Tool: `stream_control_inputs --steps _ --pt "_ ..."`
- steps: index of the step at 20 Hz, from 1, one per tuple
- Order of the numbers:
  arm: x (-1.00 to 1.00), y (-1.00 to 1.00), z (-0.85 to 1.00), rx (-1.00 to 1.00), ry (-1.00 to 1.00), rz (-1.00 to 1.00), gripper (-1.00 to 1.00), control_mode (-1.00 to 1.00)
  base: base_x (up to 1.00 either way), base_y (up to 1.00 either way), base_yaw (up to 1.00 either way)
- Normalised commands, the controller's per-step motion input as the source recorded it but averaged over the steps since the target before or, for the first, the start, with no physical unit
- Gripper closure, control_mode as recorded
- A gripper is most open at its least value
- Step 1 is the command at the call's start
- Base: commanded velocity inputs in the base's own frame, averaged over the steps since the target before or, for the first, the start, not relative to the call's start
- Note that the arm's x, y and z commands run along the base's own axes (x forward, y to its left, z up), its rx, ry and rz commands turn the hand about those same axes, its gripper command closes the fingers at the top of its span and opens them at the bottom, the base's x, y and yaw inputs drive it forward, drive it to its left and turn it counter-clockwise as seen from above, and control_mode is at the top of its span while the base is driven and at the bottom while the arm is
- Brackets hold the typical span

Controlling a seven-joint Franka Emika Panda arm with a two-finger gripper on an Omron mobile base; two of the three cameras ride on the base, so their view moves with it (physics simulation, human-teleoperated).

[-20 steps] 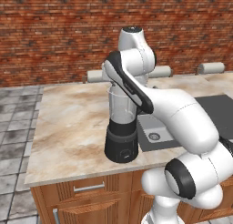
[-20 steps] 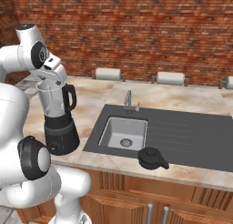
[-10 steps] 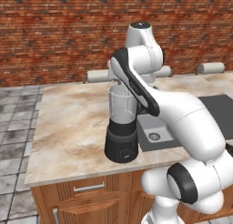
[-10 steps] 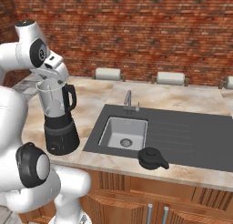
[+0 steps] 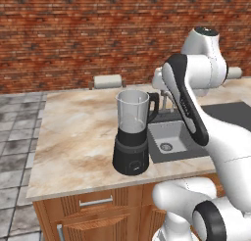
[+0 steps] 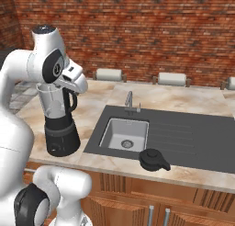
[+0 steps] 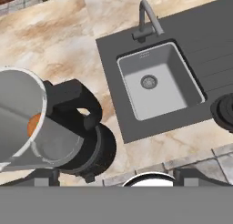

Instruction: Open the blender lid, put the tangerine in the blender, close the lid, and start the blender.

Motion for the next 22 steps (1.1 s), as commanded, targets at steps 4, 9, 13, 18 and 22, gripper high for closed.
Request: stream_control_inputs --steps 4,9,13,18,22 --pt "-0.14 -1.0 -0.05 0.01 0.0 -0.01 -1.0 -1.0 0.0 0.0 0.0" --pt "0.0 -1.0 -0.41 0.0 0.03 -0.03 -1.0 -1.0 0.0 0.0 0.0" --pt "0.0 -1.0 -0.76 0.0 0.09 -0.03 -1.0 -1.0 0.0 0.0 0.0" --pt "0.0 -1.0 -0.91 0.0 0.12 -0.02 -1.0 -1.0 0.0 0.0 0.0" --pt "0.0 -1.0 -0.86 0.0 0.13 -0.03 -1.0 -1.0 0.0 0.0 0.0"
